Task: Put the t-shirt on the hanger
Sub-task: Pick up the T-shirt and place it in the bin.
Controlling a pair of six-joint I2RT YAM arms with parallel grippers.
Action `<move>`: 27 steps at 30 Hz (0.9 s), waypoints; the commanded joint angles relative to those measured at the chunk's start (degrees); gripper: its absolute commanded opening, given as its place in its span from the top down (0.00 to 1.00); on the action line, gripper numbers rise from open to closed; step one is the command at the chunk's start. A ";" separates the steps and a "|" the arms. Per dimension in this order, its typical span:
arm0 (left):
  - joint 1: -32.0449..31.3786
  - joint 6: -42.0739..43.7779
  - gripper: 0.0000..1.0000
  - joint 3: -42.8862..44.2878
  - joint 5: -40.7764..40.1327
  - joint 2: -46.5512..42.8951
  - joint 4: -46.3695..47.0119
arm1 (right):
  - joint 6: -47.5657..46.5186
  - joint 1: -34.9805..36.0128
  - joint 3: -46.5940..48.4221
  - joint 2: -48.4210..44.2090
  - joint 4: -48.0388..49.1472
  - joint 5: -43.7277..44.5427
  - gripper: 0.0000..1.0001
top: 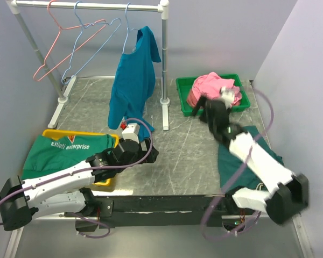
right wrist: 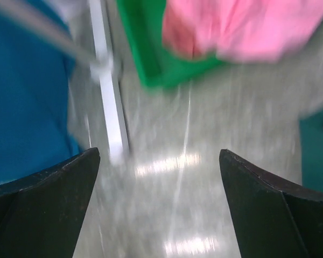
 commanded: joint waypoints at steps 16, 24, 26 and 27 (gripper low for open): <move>-0.10 8.21 0.04 10.60 3.55 -1.29 -5.40 | -7.07 -20.20 43.48 49.39 -8.73 0.24 0.10; -0.10 6.54 0.03 9.72 3.90 -1.90 -4.96 | -8.47 -20.47 48.74 54.14 -10.31 -2.57 0.47; -0.10 6.10 0.04 9.46 3.64 -1.90 -5.05 | -9.17 -20.73 51.11 54.75 -11.80 -2.93 0.79; -0.10 6.01 0.04 9.46 3.55 -1.90 -5.22 | -9.18 -20.73 52.08 54.84 -12.76 -2.67 0.88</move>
